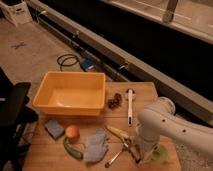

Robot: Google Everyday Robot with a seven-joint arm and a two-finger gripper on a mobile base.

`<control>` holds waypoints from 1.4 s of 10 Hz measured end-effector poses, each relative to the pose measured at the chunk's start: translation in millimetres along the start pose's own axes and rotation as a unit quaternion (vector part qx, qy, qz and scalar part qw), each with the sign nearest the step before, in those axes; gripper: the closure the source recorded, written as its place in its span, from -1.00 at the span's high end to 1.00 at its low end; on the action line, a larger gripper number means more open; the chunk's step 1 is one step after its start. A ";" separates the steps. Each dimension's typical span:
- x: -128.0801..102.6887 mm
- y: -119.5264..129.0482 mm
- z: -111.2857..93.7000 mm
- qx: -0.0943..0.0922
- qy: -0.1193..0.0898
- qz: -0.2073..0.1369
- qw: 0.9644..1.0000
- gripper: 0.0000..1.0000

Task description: Place eraser in paper cup

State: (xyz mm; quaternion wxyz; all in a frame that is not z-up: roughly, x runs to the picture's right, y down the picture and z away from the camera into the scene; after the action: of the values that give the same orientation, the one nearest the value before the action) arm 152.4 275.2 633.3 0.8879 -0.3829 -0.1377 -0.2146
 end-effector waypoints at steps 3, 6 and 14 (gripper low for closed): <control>2.1 -1.2 4.4 -0.006 -0.003 0.002 1.000 0.45; 2.9 -0.7 5.3 -0.011 -0.002 0.003 1.000 0.46; 28.5 -24.1 -60.5 0.044 0.065 0.009 0.997 0.46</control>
State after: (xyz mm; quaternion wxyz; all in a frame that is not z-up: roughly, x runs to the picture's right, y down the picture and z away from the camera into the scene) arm 170.4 207.8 619.4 0.9128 -0.3299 -0.0856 -0.2249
